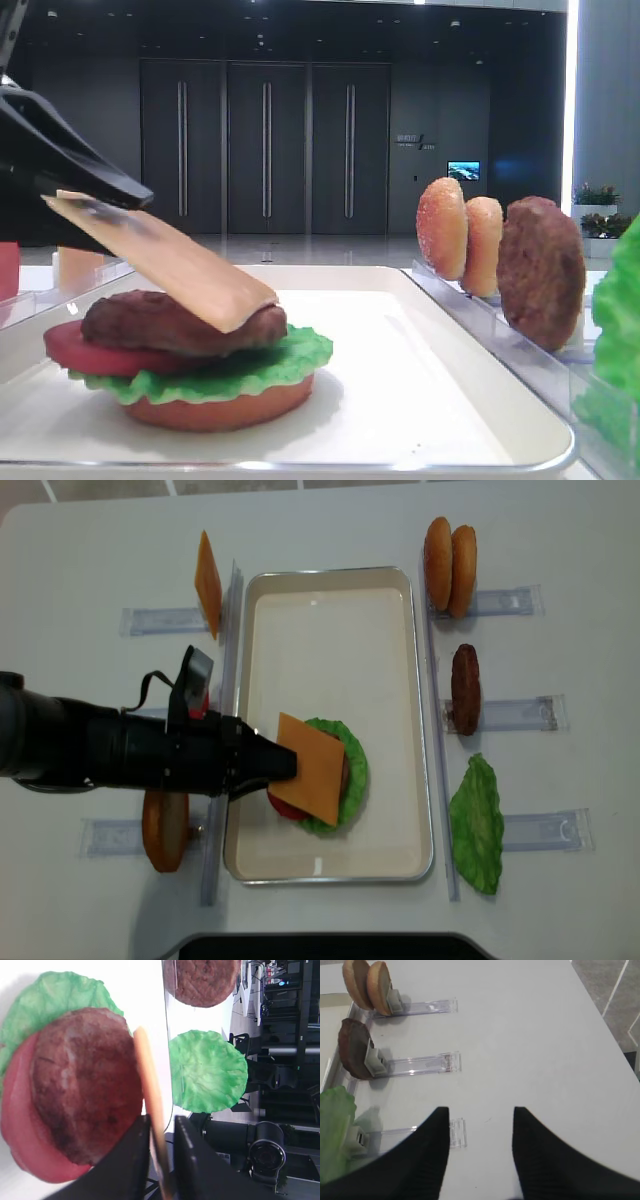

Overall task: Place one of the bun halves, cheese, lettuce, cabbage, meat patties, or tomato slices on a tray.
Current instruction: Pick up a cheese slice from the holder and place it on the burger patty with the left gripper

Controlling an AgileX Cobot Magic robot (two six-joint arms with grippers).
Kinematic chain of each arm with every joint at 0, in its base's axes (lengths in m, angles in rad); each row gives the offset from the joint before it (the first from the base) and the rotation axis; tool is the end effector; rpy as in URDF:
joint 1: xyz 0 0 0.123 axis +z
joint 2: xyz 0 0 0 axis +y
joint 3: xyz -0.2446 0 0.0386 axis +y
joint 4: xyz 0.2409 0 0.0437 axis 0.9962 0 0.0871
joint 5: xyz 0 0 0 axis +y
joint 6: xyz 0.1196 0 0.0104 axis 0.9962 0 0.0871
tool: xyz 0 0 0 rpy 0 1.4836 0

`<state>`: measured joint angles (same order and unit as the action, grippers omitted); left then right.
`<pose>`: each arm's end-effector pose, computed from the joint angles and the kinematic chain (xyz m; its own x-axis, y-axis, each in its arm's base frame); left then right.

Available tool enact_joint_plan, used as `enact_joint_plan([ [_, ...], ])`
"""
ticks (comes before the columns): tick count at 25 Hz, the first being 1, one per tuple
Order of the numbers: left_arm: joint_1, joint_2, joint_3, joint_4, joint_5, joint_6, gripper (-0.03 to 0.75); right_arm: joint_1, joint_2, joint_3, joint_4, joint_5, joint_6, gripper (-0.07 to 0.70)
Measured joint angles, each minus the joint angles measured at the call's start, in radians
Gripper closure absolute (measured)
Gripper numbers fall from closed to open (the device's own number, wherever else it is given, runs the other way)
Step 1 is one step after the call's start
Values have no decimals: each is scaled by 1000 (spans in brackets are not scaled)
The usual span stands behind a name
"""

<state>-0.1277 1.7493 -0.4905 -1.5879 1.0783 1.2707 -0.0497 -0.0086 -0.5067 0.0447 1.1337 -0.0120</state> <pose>0.2054 -0.1330 0.0895 -0.9910 -0.0301 -0.1303 0.1042 0.4369 -0.8935 0.0468 0.0025 0.2555 -0.5055 0.0321 -0.8622 0.0183 0.9995 0.0265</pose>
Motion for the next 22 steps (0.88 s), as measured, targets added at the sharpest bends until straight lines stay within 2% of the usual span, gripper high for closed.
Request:
enact_joint_plan([
  [3, 0, 0, 0, 0, 0, -1, 455, 0, 0, 0, 0, 0, 0, 341],
  [6, 0, 0, 0, 0, 1, -9, 402, 0, 0, 0, 0, 0, 0, 341],
  [12, 0, 0, -43, 15, 32, -74, 389, 0, 0, 0, 0, 0, 0, 341],
  [17, 0, 0, -103, 88, 27, -196, 388, 0, 0, 0, 0, 0, 0, 341],
  [22, 0, 1, -108, 133, 6, -266, 388, 0, 0, 0, 0, 0, 0, 341],
])
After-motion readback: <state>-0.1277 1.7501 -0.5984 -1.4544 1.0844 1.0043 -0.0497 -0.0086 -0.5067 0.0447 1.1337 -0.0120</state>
